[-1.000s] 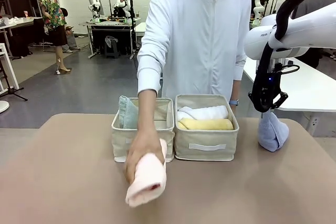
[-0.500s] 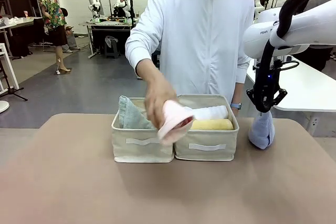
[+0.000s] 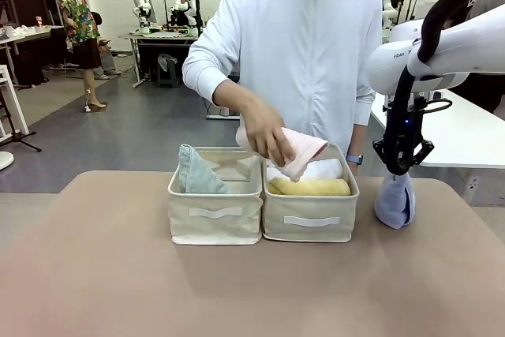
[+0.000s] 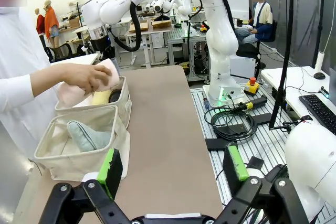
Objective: Sort the towels based on their folding style.
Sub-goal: Pick up another triangle-folded towel from the table and place it in the left Fabric basket.
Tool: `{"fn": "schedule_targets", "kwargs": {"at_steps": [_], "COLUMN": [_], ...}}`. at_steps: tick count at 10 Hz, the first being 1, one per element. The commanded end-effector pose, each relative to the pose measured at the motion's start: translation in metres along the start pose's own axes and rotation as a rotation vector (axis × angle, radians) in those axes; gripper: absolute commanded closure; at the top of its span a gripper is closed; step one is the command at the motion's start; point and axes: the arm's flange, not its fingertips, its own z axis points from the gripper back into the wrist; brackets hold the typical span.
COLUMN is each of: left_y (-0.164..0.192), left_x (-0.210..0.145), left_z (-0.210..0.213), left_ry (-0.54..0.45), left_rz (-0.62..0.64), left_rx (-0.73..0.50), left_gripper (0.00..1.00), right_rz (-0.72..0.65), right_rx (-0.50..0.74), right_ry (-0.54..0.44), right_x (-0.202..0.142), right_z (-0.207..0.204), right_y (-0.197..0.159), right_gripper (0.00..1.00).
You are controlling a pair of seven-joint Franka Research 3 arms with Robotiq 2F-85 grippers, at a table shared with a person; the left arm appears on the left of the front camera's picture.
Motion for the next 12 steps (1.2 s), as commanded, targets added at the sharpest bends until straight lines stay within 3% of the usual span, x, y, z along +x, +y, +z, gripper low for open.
{"fn": "schedule_targets", "kwargs": {"at_steps": [1,2,3,4,6,8,10,12], "left_y": [-0.002,-0.002,-0.002,-0.002,-0.002,-0.002,-0.002,-0.002], "left_x": [0.001,0.001,0.001,0.001,0.001,0.001,0.001,0.001], "left_z": [-0.001,-0.001,-0.001,-0.001,-0.001,-0.001,-0.001,-0.001], "left_ry": [-0.018,-0.018,-0.018,-0.018,-0.018,-0.018,-0.018,-0.018], "left_rz": [-0.028,-0.028,-0.028,-0.028,-0.028,-0.028,-0.028,-0.028], "left_rx": [0.011,0.011,0.011,0.011,0.011,0.011,0.011,0.011], "left_gripper": [0.00,0.00,0.00,0.00,0.00,0.00,0.00,0.00], "right_rz": [0.019,0.019,0.006,0.089,0.251,0.274,0.298,0.275], "right_rx": [-0.006,-0.006,0.001,0.003,0.009,0.017,0.066,0.004], "right_ry": [-0.016,-0.016,-0.005,-0.052,-0.191,-0.247,-0.257,-0.255], "right_x": [-0.009,-0.009,-0.003,-0.019,-0.097,-0.138,-0.151,-0.148], "right_z": [0.008,0.008,0.004,0.015,0.079,0.115,0.124,0.136], "right_y": [0.004,0.004,0.003,0.001,-0.001,0.002,-0.008,0.009], "right_gripper": [0.90,0.90,0.84,0.84,0.84,0.84,0.84,0.84]}}
